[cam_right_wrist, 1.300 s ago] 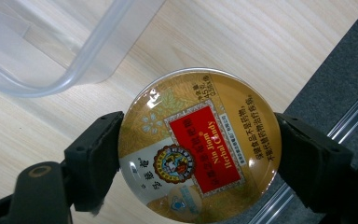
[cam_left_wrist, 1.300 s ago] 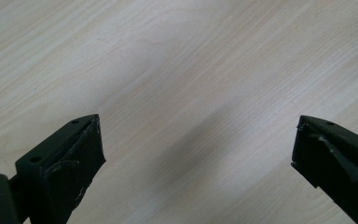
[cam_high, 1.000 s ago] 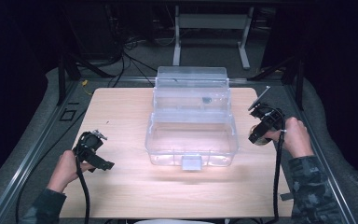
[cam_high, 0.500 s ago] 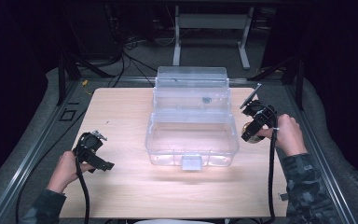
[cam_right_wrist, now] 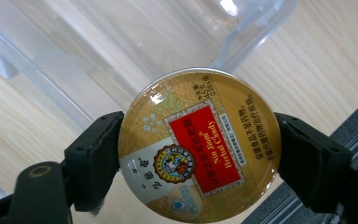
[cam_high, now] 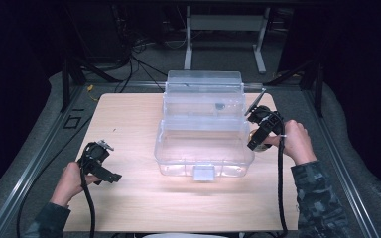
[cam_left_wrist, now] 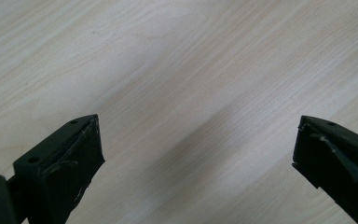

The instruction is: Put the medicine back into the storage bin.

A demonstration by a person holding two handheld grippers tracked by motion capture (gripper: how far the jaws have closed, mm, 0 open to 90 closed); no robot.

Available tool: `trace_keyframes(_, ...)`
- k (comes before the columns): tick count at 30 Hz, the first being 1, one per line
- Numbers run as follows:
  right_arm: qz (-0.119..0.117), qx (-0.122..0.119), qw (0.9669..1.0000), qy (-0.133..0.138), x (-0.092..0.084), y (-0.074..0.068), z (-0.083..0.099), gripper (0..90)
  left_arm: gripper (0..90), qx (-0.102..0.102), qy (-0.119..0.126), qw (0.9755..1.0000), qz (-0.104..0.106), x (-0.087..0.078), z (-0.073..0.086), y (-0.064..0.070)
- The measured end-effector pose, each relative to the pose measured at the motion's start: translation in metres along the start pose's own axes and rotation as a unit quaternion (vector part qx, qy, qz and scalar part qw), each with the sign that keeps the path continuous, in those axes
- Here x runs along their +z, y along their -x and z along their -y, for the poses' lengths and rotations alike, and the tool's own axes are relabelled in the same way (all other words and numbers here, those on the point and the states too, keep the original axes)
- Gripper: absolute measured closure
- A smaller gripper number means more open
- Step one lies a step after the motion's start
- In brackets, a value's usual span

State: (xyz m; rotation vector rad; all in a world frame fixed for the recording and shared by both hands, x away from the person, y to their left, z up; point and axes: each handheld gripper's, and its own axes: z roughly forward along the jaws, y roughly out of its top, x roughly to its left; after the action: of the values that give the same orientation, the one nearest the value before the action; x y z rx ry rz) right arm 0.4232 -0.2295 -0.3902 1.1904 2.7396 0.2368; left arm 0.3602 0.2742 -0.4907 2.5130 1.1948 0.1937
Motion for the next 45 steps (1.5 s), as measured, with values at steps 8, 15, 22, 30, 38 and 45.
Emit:
trace_keyframes(8,-0.008,-0.015,0.9998,0.000,0.005,-0.010,-0.013,19.8,1.3,-0.003,0.001,1.0000,0.001,0.001,0.001,-0.001)
trace_keyframes(15,-0.006,-0.028,0.9996,-0.005,0.012,-0.019,-0.024,19.8,1.3,-0.002,0.000,1.0000,0.001,0.001,0.001,-0.001)
trace_keyframes(22,-0.028,-0.032,0.9991,-0.006,0.025,-0.025,-0.032,19.8,0.7,-0.002,0.002,1.0000,0.004,0.001,0.002,-0.001)
trace_keyframes(30,-0.035,-0.038,0.9983,-0.028,0.044,-0.031,-0.037,19.8,0.7,-0.005,0.001,1.0000,0.003,0.001,0.004,-0.002)
trace_keyframes(38,-0.038,-0.034,0.9983,-0.028,0.058,-0.032,-0.033,19.8,0.1,-0.006,0.003,1.0000,0.006,0.002,0.005,-0.004)
trace_keyframes(45,-0.039,-0.032,0.9981,-0.034,0.064,-0.032,-0.030,19.8,0.1,-0.006,0.001,1.0000,0.006,0.003,0.005,-0.003)
